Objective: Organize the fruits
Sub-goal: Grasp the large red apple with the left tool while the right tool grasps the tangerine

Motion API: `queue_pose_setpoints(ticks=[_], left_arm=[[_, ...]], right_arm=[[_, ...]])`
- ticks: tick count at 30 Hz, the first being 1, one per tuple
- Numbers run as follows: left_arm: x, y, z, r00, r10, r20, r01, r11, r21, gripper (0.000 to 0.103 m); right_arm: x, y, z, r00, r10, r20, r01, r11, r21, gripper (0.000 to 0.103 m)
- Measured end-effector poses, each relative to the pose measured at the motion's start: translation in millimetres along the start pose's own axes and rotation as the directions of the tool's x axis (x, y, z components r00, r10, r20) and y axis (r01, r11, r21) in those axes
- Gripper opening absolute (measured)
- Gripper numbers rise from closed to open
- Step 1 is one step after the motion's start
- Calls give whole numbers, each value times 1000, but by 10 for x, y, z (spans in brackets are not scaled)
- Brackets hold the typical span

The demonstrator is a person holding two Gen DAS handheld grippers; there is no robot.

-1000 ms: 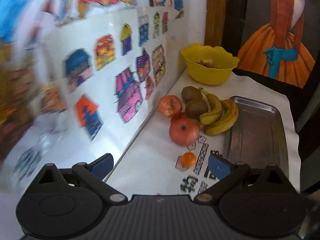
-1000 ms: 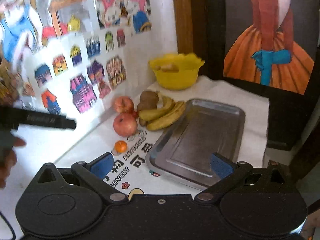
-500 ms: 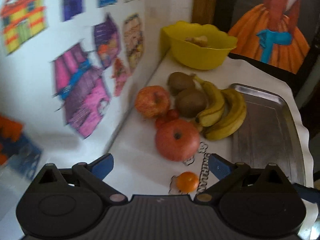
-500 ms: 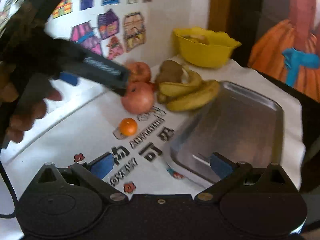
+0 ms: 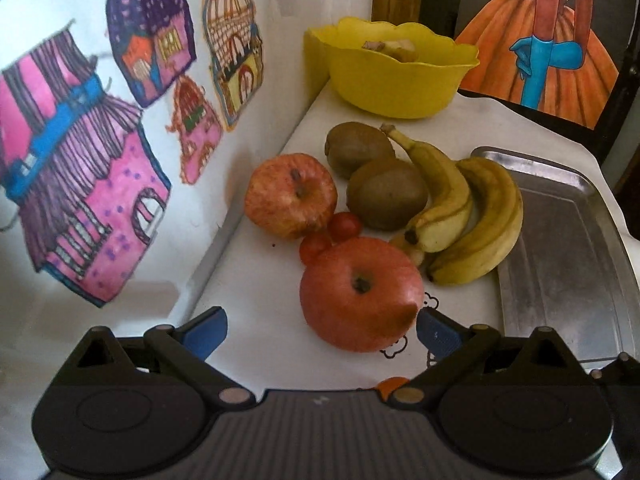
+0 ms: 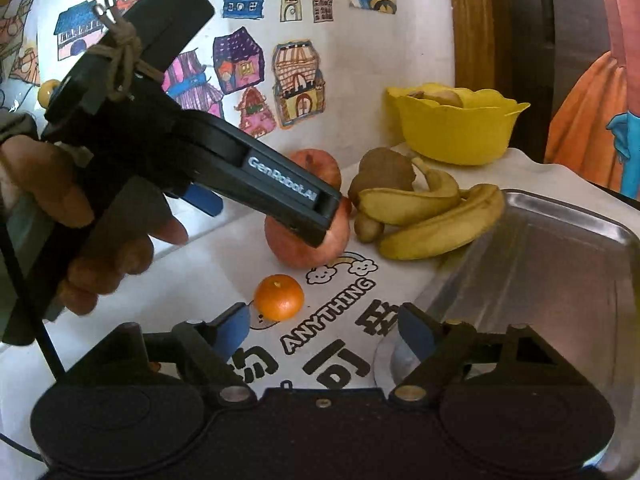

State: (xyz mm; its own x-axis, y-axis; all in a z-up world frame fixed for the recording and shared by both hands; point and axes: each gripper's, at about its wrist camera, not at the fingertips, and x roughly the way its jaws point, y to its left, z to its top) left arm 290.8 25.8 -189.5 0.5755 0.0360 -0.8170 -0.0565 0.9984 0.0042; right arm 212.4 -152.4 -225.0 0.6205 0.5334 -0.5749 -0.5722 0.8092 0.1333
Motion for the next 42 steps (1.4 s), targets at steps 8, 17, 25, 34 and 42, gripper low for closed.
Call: queue_pose_setpoints(ticks=[8,17,25,34,42], left_arm=[[92,-32,120,1000,-26,-5,26,999,-30,99],[200,-55,179,996,-80,-29,78,995,-60,86],[284,-39,194,994,-100,-49,96,992,-79,78],[248,-15,123,995,-97,-7,95,989,-115,77],[166,21,28,996,-93,-7,91,985,-144,77]], right_arm=[[189,127,24,999,38,-35,-39,999,-10,66],[348,164,56,997,51,-54,-52,999,-10,47],[425,222,56,997,48,-65,-48,999,-5,38],[377,188,29,998,30,-60,-30,1000,-4,35],[255,182,-13,996,64,-64,-66,997,-42,35]])
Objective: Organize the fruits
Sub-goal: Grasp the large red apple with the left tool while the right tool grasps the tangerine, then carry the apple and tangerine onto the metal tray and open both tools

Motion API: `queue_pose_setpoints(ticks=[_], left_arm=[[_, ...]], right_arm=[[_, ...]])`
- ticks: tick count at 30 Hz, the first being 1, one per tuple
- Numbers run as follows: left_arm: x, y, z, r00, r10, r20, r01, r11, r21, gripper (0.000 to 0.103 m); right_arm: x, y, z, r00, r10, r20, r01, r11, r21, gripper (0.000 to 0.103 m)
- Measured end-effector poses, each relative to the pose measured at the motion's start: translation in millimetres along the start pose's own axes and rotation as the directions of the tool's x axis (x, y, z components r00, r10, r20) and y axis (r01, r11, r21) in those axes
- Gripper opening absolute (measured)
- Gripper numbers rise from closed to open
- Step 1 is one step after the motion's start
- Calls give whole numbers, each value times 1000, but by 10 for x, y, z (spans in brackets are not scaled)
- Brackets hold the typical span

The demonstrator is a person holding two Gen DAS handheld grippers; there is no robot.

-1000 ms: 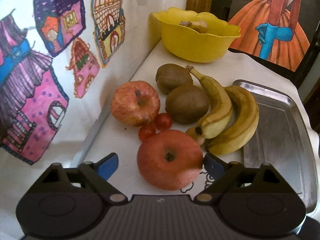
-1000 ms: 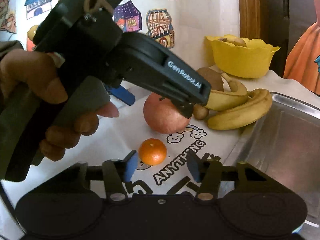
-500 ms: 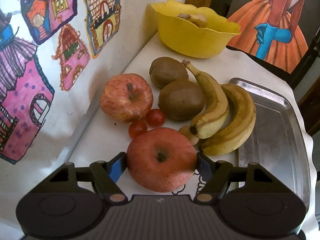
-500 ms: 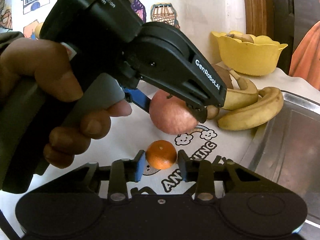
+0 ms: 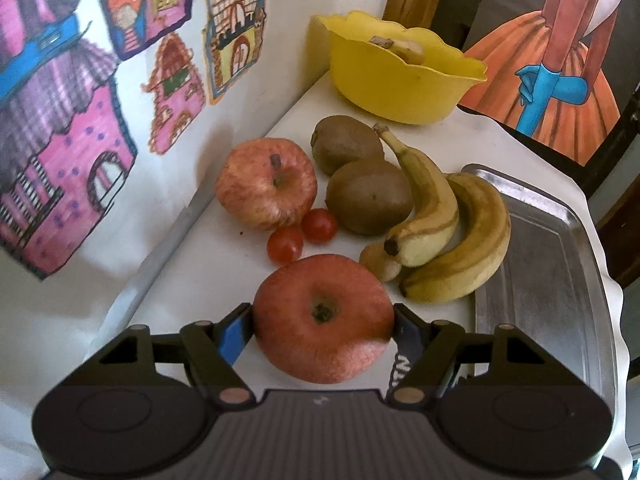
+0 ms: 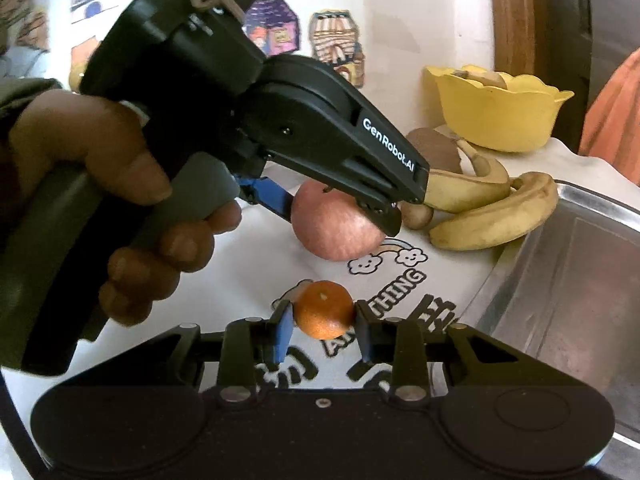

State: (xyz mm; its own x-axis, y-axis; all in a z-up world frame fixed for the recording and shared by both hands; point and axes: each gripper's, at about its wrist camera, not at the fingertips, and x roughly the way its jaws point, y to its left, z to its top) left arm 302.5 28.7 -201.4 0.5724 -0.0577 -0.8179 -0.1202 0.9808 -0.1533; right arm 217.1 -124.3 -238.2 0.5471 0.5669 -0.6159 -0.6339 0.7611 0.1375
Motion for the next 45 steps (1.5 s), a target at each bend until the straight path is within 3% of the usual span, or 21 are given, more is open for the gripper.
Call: queue_pose_setpoints(ticks=[12,21,27,35,45], left_arm=[[-117,-50,-163,1000,-4,-15,3,1000,-25,77],[-186,-328,-249,1000,7,18,-7,999,-41,77],[-317,-622,-318,998,-25,49,27,999,-46,77],[-177,-1058,-350,998,-48,43,51,996,-76,77],[18,-1475,-280,997,-18,72,26,993,-113,77]], right_arm=[[-348,-72,-73,999,4,32,-3,1000,-15,35],[-647,-271,-143,997,-39,67,38,999,17,35],[-934,-620,-150,990,-114,87,107,990,87,35],[-1128,-1254,-122,981,-167,97,167,986,10,35],[-1023,-1893,-34,985,-143,99,145,989,-12,35]])
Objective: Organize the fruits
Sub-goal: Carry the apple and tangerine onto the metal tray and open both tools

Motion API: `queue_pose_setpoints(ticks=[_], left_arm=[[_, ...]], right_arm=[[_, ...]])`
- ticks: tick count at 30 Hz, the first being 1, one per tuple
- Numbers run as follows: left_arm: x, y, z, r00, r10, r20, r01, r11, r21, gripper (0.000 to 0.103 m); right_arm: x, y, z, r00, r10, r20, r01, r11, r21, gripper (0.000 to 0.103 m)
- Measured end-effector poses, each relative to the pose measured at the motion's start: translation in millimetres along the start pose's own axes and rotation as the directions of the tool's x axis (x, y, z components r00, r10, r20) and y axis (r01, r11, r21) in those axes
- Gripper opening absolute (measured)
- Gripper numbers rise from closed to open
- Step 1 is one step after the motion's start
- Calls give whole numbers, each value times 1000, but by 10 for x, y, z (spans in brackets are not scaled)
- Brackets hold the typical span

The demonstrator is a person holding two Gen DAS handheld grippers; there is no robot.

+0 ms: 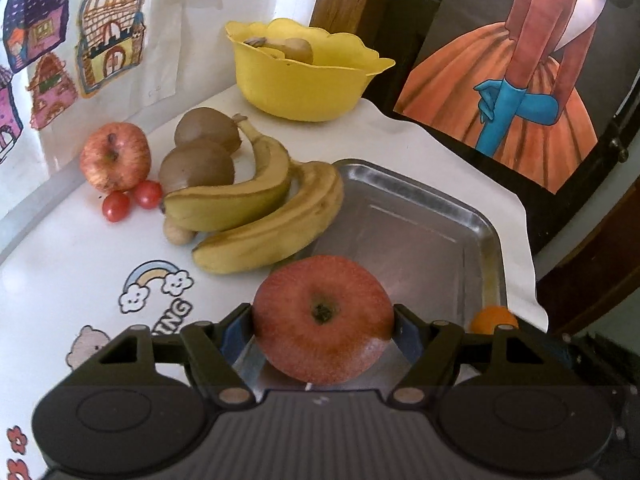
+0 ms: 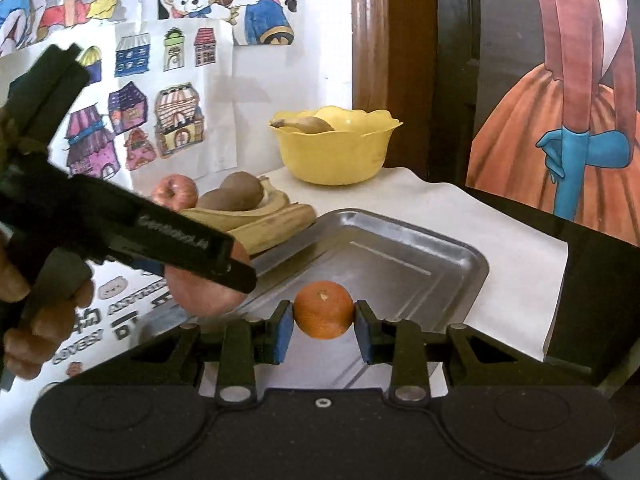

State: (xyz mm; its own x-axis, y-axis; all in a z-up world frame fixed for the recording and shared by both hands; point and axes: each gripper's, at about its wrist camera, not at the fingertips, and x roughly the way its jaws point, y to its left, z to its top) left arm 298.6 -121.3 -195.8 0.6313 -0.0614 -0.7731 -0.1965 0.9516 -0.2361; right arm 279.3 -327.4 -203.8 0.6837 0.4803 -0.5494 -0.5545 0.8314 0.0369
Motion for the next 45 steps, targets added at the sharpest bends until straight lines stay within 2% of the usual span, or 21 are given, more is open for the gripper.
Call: queue_pose_setpoints(ticks=[8,13,24,38,42,45], left_arm=[[87,-155,-25,998,53,20,-53,998,-18,77],[166,-249,-5,996,74,39,-74,997,-11,77],[277,-292,0,994,105,41,-105,994,2,77],[328,-284,-17,996,89,26,-89,996,16,77],[307,-287,-23,997,77,20,-77,997,19,78],[216,-286,-28,997,65,51,-66,998,15,83]], right_arm=[[333,-395,122,1000,-2,24,3,1000,-30,35],[501,-520,135,1000,0,24,0,1000,-5,35],[677,-553,98,1000,2,12,-2,1000,31,35],[683,-550,80,1000,3,-3,-3,999,32,35],[669,-526,87,1000,-6,-5,6,1000,25,46],[634,-501,91,1000,-18,-4,18,1000,22,52]])
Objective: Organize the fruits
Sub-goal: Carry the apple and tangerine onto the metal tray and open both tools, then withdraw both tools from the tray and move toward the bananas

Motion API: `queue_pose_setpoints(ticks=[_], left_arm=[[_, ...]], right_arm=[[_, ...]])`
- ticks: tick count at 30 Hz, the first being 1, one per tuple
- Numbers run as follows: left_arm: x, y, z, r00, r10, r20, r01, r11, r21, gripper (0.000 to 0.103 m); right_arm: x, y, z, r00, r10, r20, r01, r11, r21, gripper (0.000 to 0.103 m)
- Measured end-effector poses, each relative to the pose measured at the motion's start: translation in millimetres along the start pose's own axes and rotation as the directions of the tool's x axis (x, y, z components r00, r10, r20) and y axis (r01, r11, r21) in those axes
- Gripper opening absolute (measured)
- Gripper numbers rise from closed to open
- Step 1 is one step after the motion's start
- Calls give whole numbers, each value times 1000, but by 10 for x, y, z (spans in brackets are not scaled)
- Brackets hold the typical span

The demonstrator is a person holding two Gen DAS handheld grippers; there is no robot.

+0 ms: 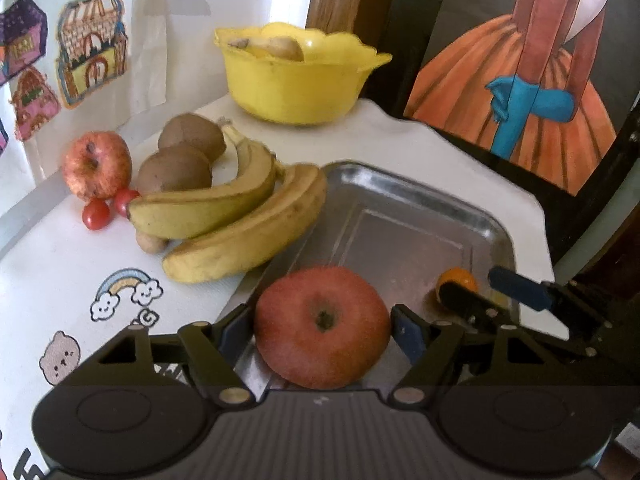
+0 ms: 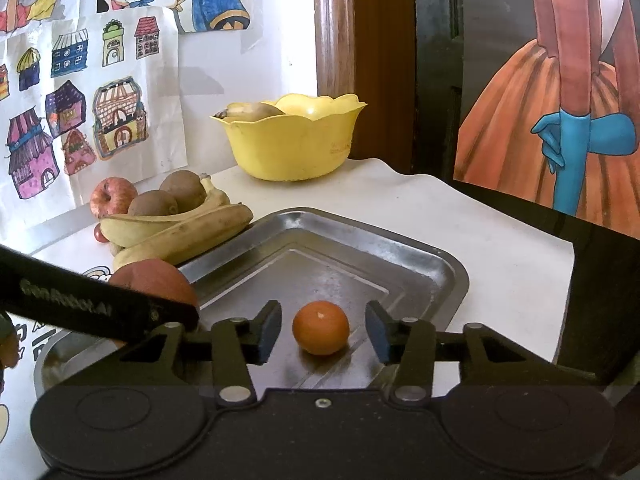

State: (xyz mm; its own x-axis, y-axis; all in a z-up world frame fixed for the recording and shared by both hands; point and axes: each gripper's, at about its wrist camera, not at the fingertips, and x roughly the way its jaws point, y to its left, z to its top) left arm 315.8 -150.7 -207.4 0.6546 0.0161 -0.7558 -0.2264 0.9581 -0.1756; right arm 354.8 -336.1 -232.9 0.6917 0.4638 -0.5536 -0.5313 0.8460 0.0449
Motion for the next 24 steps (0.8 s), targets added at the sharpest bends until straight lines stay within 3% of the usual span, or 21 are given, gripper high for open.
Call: queue_pose_setpoints(ticks=[5,13,24], left_arm=[[-135,34,19,1000,-12,25,12,1000,5,86],[-421,264,53,997,-11,82,11,1000,4,100],[-844,839,39,993,-41,113,30,995,98,103]], right_arm=[[-136,25,9,999,-23,24,23,1000,13,67],[-465,162,37,993,-104,62,100,993,61,89],[-980,791,46,960,-263,96,248,958,141,101]])
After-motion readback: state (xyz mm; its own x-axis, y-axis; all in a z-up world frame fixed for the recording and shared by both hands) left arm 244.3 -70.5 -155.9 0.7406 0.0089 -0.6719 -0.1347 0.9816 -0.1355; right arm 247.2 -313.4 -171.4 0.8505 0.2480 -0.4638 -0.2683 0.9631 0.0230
